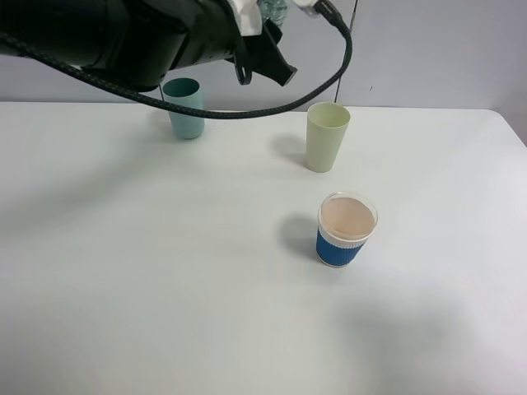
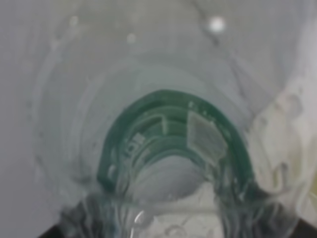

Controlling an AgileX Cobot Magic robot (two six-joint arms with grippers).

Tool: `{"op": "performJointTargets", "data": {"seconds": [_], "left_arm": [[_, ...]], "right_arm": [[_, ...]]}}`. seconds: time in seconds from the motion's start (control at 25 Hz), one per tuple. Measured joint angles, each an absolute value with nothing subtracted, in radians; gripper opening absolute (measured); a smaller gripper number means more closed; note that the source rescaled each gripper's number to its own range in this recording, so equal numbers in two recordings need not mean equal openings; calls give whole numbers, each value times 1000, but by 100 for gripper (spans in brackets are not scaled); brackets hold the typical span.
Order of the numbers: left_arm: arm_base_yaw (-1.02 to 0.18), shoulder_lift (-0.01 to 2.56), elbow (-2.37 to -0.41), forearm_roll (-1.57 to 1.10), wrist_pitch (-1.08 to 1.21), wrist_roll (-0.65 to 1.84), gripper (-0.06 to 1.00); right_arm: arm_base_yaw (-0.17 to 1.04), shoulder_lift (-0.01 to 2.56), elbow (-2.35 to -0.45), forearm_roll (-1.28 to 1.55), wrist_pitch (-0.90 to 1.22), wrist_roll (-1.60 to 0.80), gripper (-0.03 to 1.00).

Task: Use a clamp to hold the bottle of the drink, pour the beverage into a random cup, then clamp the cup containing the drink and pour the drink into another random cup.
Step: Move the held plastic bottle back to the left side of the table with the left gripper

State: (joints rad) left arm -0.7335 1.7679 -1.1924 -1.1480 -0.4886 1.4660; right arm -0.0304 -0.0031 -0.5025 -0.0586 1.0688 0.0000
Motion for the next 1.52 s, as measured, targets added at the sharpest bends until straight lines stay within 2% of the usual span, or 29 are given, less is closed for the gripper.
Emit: {"op": "performJointTargets", "data": {"seconds": [0.2, 0.52, 0.68, 0.92, 1.24, 1.52], "left_arm": [[-665, 1691, -1036, -986, -474, 1074, 0], [-521, 1575, -772, -320, -481, 411, 0], [-447, 1566, -675, -134, -539, 181, 0], [-388, 1566, -573, -50, -560, 135, 0], [-272, 1595, -431, -33, -706, 240, 0], [-257, 1695, -405, 0, -779, 227, 0]], "right_arm": [[-30, -3, -502, -59, 1069, 0, 100], [-30, -3, -502, -59, 1069, 0, 100], [-30, -3, -502, -59, 1069, 0, 100], [-30, -3, -502, -59, 1069, 0, 100], [-30, -3, -502, -59, 1069, 0, 100], [-30, -3, -502, -59, 1069, 0, 100]]}}
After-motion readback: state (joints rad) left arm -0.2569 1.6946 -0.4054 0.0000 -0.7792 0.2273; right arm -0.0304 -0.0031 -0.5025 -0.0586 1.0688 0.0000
